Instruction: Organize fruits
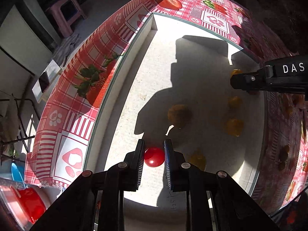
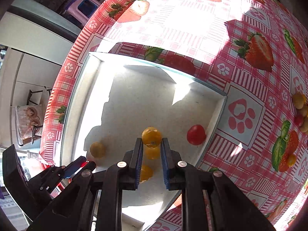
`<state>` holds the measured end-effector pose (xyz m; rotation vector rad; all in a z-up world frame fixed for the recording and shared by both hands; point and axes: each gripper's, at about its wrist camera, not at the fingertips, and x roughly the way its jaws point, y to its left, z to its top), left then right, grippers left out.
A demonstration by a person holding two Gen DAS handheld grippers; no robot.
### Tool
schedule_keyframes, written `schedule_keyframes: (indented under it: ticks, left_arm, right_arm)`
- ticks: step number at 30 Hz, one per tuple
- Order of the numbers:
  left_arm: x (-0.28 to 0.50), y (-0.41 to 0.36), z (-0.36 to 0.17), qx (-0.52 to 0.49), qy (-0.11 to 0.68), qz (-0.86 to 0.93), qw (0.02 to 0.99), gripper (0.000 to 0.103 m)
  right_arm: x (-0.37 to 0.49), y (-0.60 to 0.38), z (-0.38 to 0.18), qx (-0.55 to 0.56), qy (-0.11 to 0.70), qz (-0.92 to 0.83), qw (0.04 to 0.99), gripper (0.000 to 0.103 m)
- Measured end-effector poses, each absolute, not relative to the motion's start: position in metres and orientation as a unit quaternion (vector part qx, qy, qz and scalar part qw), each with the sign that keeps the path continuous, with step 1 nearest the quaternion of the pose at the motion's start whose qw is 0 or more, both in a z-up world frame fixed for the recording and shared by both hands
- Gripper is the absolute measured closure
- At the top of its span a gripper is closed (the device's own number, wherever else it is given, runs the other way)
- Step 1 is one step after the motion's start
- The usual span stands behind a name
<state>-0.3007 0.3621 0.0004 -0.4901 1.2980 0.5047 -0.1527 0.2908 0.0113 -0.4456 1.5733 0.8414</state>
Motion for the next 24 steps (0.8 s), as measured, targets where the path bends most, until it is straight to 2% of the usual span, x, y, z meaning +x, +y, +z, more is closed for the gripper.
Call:
schedule_keyframes:
  ticks: [9,10,11,12,13,14,15,17,22,24]
  left_arm:
    - [-0.294,0.356,0.001,-0.197,0.601,0.235,0.738,0.081]
    - [-0.292,0.354,0.002,-0.19,0.603,0.236,0.738,0.08]
    - [-0.29,0.35,0.003,-0.182,0.606,0.242,0.736,0.072]
    - [-0.288,0.348,0.004,-0.178,0.607,0.245,0.734,0.062]
    - [-0.288,0.348,0.005,-0.176,0.605,0.246,0.736,0.037]
    - [-0.288,0.347,0.008,-0.174,0.599,0.248,0.741,0.033]
    - [-0.288,0.345,0.01,-0.172,0.598,0.247,0.743,0.033]
    - [-0.286,0.342,0.011,-0.163,0.605,0.245,0.74,0.033]
    - [-0.276,0.331,0.019,-0.149,0.616,0.229,0.739,0.033]
    - [-0.271,0.323,0.026,-0.136,0.616,0.223,0.743,0.033]
  right_arm:
    - [-0.147,0.307,-0.008,-0.217,0.68,0.359,0.601,0.081]
    - [-0.147,0.308,-0.008,-0.219,0.679,0.362,0.6,0.081]
    - [-0.151,0.309,-0.007,-0.218,0.681,0.363,0.597,0.08]
    - [-0.149,0.309,-0.007,-0.213,0.685,0.365,0.593,0.077]
    - [-0.151,0.313,-0.007,-0.207,0.689,0.366,0.59,0.074]
    - [-0.15,0.312,-0.005,-0.205,0.69,0.364,0.591,0.063]
    - [-0.149,0.31,-0.003,-0.201,0.689,0.365,0.593,0.053]
    - [-0.148,0.304,0.006,-0.188,0.685,0.37,0.599,0.04]
    - [-0.14,0.282,0.034,-0.144,0.679,0.374,0.615,0.035]
    - [-0.135,0.267,0.045,-0.126,0.675,0.368,0.627,0.029]
